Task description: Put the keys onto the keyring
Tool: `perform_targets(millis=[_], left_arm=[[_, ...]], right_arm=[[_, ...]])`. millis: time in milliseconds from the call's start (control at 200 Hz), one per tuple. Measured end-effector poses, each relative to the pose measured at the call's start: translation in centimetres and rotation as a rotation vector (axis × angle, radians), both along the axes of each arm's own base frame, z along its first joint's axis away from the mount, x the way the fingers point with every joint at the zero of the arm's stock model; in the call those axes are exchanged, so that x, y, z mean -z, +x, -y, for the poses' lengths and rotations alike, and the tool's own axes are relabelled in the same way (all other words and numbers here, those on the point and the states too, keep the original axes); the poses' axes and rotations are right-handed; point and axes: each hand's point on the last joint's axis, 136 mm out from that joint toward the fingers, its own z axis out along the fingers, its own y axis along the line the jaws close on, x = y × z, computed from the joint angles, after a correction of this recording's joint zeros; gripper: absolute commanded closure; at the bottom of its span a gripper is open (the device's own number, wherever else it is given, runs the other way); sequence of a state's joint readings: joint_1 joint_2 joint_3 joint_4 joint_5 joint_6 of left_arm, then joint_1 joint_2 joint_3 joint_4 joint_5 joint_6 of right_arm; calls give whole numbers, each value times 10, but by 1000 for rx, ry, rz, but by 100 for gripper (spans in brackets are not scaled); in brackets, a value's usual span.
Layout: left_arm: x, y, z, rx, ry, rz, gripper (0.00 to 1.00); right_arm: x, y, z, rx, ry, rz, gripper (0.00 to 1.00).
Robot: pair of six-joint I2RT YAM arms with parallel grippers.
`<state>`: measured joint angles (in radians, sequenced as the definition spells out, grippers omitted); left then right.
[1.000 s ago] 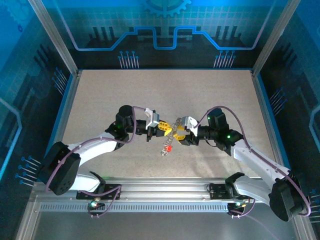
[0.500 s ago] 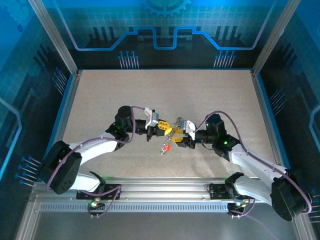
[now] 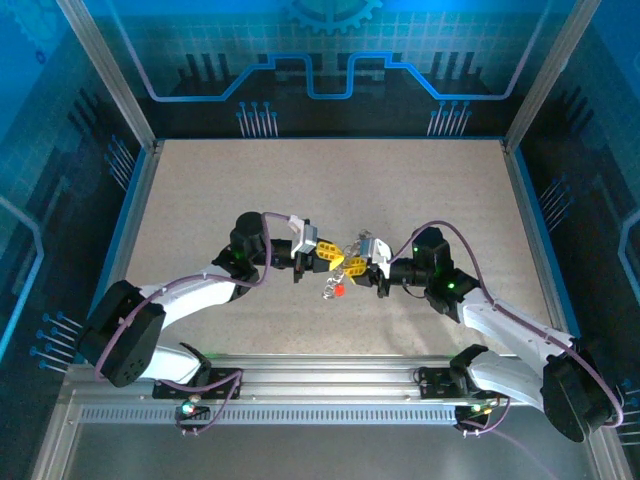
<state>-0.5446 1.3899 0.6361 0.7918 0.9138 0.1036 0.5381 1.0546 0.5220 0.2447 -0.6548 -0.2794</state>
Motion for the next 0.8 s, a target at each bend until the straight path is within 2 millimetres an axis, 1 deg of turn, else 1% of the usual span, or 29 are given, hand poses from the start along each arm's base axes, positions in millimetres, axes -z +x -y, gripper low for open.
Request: perform_targets(millis=[130,390,705,800], left_arm=[[3,0,-1,-3,4,-4,100],[12,1,-4,-10,20,-13,100],[33,-3,-6,-3,91,-31,100],[33,-5,-7,3,103,-17,100]], right_arm=[[1,-1,2,10,-10,-5,100],[0,-4,8,21,-39,-10,100],[-13,1,12,28,-89,11,100],[-11,0,14,19,-132,12,100]])
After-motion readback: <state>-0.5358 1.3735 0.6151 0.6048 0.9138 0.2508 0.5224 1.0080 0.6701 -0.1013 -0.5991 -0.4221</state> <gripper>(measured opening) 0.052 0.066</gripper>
